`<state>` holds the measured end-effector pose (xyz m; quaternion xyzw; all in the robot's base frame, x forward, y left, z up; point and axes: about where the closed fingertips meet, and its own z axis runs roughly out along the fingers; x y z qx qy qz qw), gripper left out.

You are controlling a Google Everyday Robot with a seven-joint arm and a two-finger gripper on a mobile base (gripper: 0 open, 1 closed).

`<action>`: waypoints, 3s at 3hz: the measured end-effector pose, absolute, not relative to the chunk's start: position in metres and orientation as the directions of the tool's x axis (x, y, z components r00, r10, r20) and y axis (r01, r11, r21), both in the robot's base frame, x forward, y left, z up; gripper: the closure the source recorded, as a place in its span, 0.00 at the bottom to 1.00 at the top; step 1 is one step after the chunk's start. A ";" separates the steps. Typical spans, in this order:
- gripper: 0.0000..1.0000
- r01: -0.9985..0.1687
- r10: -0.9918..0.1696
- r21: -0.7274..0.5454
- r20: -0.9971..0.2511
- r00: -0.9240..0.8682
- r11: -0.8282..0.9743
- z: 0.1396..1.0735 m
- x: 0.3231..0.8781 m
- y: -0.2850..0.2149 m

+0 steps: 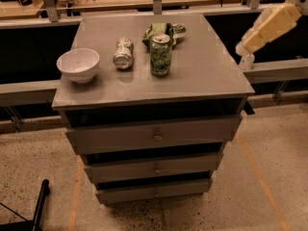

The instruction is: Knock green can over

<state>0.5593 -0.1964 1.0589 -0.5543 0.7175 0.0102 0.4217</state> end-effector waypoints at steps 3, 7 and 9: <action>0.00 -0.805 -0.522 -0.308 -0.853 -0.003 0.507 1.045 0.654 -0.103; 0.00 -0.784 -0.212 -0.265 -0.962 0.173 0.561 0.986 0.710 -0.046; 0.00 -0.801 -0.154 -0.172 -0.983 0.101 0.573 0.939 0.730 -0.039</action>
Offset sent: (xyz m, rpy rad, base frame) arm 0.1636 0.1450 -0.0226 0.4269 0.0150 0.0757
